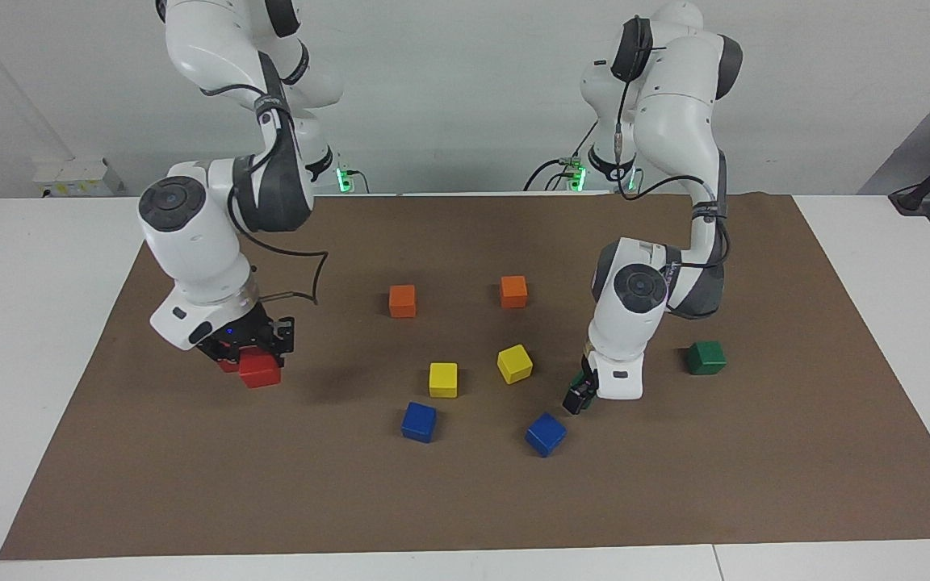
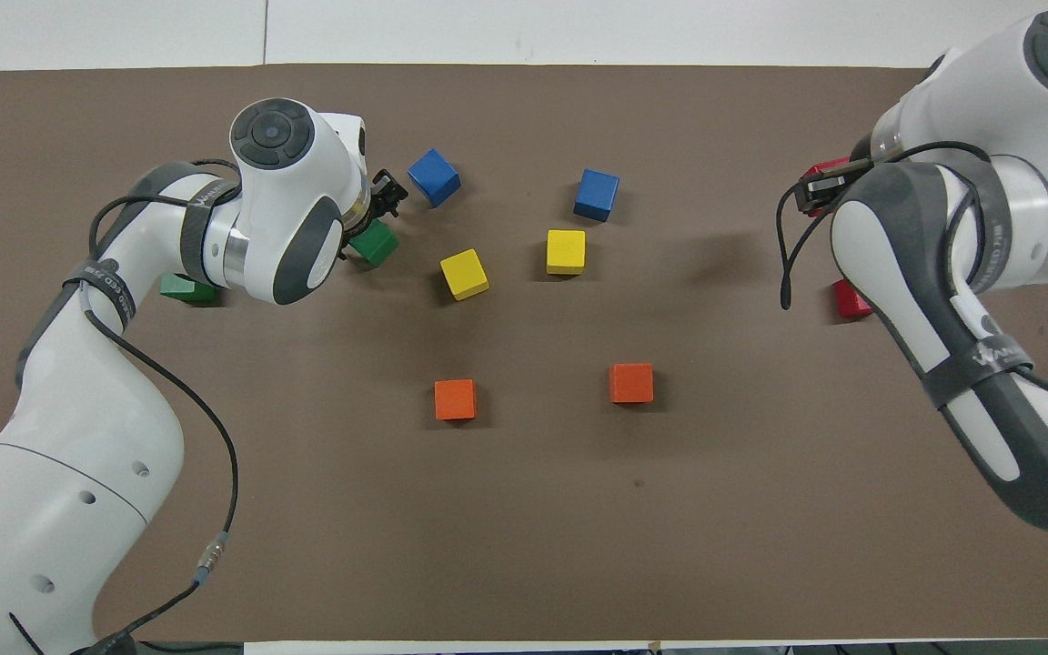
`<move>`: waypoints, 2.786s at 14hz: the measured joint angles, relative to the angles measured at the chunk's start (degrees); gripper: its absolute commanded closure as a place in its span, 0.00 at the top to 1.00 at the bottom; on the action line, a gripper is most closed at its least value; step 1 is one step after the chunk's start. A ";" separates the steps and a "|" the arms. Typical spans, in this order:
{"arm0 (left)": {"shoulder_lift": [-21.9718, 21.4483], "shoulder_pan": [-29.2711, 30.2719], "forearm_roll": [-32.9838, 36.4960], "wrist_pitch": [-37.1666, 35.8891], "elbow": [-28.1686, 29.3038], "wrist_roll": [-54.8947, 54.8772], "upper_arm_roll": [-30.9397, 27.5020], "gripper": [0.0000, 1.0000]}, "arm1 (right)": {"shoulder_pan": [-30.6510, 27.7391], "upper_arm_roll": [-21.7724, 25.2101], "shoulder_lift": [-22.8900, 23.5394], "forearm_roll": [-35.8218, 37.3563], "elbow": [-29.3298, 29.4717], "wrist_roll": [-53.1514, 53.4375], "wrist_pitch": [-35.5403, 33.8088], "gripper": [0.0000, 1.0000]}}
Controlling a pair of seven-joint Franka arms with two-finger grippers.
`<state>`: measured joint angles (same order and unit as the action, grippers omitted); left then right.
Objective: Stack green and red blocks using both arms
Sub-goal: 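Lift the green block with the left gripper while the right gripper stacks red, then lower the held green block onto the other green block with the left gripper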
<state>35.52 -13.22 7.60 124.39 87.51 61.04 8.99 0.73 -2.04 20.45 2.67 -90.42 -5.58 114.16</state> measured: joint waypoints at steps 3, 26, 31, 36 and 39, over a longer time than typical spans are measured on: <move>0.00 -0.01 0.00 0.01 0.00 0.22 0.00 0.88 | -5.71 0.08 -0.21 0.00 -0.61 -7.57 0.00 0.00; -9.37 16.67 -3.23 -16.74 0.43 -57.03 -0.26 0.00 | -7.87 0.08 -9.39 -2.50 -23.32 -0.48 12.93 0.00; -9.47 19.00 -3.63 -16.54 0.46 -64.04 -0.30 0.00 | -7.85 0.01 -12.34 -2.50 -26.76 -0.48 13.34 0.00; -10.03 20.61 -3.63 -12.72 3.55 -70.64 -0.36 0.00 | -7.89 0.12 -12.68 -2.50 -27.76 -0.47 13.53 0.00; -10.31 21.37 -3.63 -12.30 4.31 -72.97 -0.34 0.00 | -7.96 0.18 -12.68 -2.50 -28.10 -0.46 13.98 0.00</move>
<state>25.21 8.15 3.97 112.08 91.82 -11.92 8.64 -7.24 -1.86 7.77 0.17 -118.51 -6.04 128.14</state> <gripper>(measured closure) 0.449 0.445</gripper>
